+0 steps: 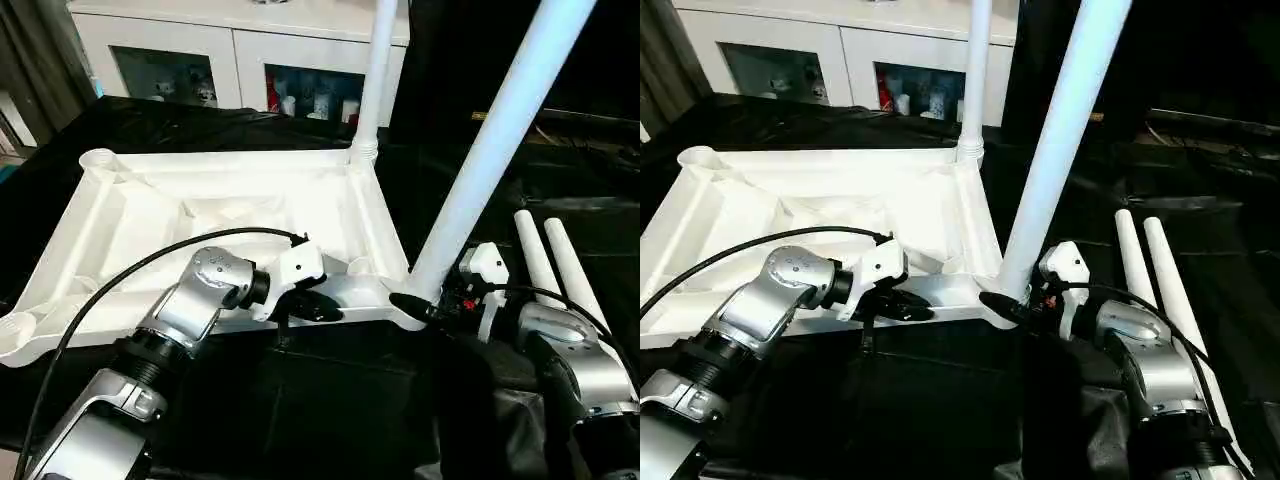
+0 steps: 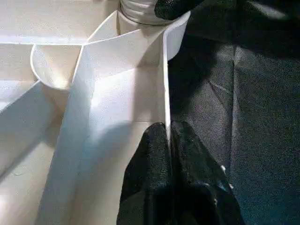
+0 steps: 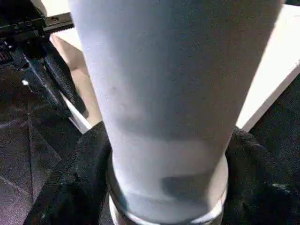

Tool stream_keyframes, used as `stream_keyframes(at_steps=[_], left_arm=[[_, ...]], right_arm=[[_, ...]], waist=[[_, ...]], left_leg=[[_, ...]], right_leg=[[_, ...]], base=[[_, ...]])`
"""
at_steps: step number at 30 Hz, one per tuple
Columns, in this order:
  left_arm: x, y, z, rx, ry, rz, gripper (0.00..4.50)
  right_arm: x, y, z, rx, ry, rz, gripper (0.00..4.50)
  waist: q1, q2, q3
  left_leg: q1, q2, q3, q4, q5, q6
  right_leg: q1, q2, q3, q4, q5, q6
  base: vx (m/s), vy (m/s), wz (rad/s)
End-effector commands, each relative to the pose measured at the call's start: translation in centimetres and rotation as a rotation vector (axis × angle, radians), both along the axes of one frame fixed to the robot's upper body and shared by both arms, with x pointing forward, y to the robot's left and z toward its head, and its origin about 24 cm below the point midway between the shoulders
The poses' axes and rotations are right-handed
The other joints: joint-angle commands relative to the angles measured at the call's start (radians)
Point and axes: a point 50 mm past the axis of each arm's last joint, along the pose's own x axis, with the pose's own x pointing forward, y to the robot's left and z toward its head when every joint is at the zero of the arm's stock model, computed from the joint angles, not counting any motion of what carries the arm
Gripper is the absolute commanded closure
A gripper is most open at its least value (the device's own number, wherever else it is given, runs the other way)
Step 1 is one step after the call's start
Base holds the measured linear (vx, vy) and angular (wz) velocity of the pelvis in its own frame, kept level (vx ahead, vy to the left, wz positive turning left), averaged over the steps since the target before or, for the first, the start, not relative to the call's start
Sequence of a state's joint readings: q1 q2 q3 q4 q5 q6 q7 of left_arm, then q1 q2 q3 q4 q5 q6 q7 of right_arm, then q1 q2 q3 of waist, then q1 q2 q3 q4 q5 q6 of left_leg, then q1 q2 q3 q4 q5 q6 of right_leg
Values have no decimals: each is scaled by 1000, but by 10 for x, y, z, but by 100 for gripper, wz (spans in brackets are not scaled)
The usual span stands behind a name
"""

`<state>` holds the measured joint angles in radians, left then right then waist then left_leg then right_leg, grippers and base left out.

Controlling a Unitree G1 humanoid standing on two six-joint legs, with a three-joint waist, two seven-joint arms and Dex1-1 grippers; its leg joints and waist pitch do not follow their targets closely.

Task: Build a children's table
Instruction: Rotate leg to tighten

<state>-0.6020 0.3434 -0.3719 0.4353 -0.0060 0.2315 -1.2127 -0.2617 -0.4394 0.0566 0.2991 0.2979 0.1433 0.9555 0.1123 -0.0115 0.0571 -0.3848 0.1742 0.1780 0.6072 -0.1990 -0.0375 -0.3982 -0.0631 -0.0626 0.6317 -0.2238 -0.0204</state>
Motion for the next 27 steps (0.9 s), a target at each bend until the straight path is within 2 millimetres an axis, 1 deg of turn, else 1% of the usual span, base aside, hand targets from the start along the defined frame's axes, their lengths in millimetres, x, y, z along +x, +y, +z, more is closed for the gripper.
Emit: stream_keyframes(at_steps=[1,3,5,6,8,9,10,11,12,13,14,15,16,17,19,20,21,22,23,26,27], left_arm=[[2,-9,13,-54,-44,-44,450],[3,-9,13,-56,-43,-35,450],[5,-11,11,-60,-41,12,450],[7,-12,10,-63,-43,36,450],[14,-17,7,-62,-55,138,450],[14,-17,7,-62,-55,138,450],[25,-25,3,-62,-70,299,450],[28,-28,3,-66,-71,344,450],[31,-33,2,-73,-70,405,450],[33,-38,1,-77,-75,447,450],[35,-43,1,-80,-83,476,450],[35,-51,0,-78,-86,499,450],[35,-53,0,-78,-87,505,450],[35,-57,0,-83,-88,514,450],[34,-63,1,-83,-95,508,450],[34,-64,1,-82,-98,506,450],[33,-66,1,-76,-103,489,450],[32,-68,1,-71,-104,470,450],[32,-68,0,-63,-109,463,450],[32,-65,-2,-41,-118,443,450],[31,-63,-3,-38,-122,423,450]], right_arm=[[0,-5,-2,-18,8,-23,168],[0,-5,-4,-16,13,-36,171],[3,-5,-10,-5,32,-119,172],[5,-5,-14,-12,41,-165,173],[10,-4,-27,-25,90,-304,173],[10,-4,-27,-25,90,-304,173],[18,2,-38,-18,128,-475,173],[20,4,-41,-17,137,-522,173],[24,9,-45,-16,150,-587,174],[27,13,-47,-23,147,-631,174],[29,19,-49,-24,149,-663,174],[33,28,-51,-23,152,-706,174],[34,30,-52,-24,154,-719,174],[36,36,-52,-23,160,-734,174],[39,43,-51,-17,155,-748,174],[40,45,-51,-13,154,-747,174],[42,51,-48,14,147,-723,174],[42,56,-46,44,140,-687,139],[43,58,-45,48,132,-675,118],[44,62,-40,72,103,-625,87],[44,61,-38,71,85,-602,68]], waist=[[-1,-11,-74],[-1,-11,-74],[-2,-10,-74],[-3,-9,-74],[-6,-10,-72],[-10,-9,-69],[-9,-10,-69],[-16,-8,-65],[-18,-5,-66],[-18,-4,-66],[-19,-7,-63],[-21,-7,-59],[-24,-6,-56],[-24,-8,-60],[-23,-7,-63],[-23,-7,-64],[-23,-8,-64],[-23,-7,-65],[-23,-10,-64],[-25,-6,-63],[-28,-8,-62]], left_leg=[[18,63,-19,-58,9,127],[18,64,-19,-57,10,127],[18,63,-20,-57,8,124],[18,63,-19,-58,4,116],[18,63,-19,-60,-8,101],[20,62,-19,-63,-29,88],[21,61,-20,-63,-37,80],[25,61,-17,-66,-64,57],[28,60,-18,-68,-94,32],[29,61,-19,-68,-100,21],[28,59,-19,-71,-119,13],[28,58,-18,-73,-138,11],[31,58,-19,-77,-160,6],[34,56,-21,-78,-176,-1],[33,57,-21,-79,-146,6],[30,57,-20,-78,-128,14],[27,56,-21,-78,-119,19],[26,56,-21,-77,-110,28],[25,56,-20,-77,-109,36],[23,57,-22,-79,-126,41],[18,56,-24,-81,-130,41]], right_leg=[[61,-95,53,-52,121,-276],[61,-94,53,-51,120,-277],[60,-95,53,-52,114,-279],[59,-95,53,-52,103,-279],[60,-95,53,-56,76,-274],[57,-94,53,-62,44,-274],[59,-95,53,-63,26,-271],[52,-95,54,-70,-15,-271],[55,-97,53,-76,-69,-264],[53,-98,54,-77,-82,-259],[56,-97,55,-82,-110,-249],[57,-98,55,-87,-136,-237],[55,-99,56,-92,-171,-231],[60,-101,56,-99,-226,-205],[60,-98,57,-94,-183,-200],[60,-96,57,-91,-142,-202],[63,-96,56,-88,-124,-203],[63,-96,55,-86,-100,-207],[64,-96,55,-86,-93,-209],[64,-98,54,-88,-114,-211],[67,-97,52,-89,-128,-204]], base=[[0,0,0],[0,0,0],[0,0,0],[0,0,0],[0,0,0],[0,0,0],[0,0,0],[0,0,0],[0,0,0],[0,0,0],[0,0,0],[0,0,0],[0,0,0],[0,0,0],[0,0,0],[0,0,0],[0,0,0],[0,0,0],[0,0,0],[0,0,0],[0,0,0]])
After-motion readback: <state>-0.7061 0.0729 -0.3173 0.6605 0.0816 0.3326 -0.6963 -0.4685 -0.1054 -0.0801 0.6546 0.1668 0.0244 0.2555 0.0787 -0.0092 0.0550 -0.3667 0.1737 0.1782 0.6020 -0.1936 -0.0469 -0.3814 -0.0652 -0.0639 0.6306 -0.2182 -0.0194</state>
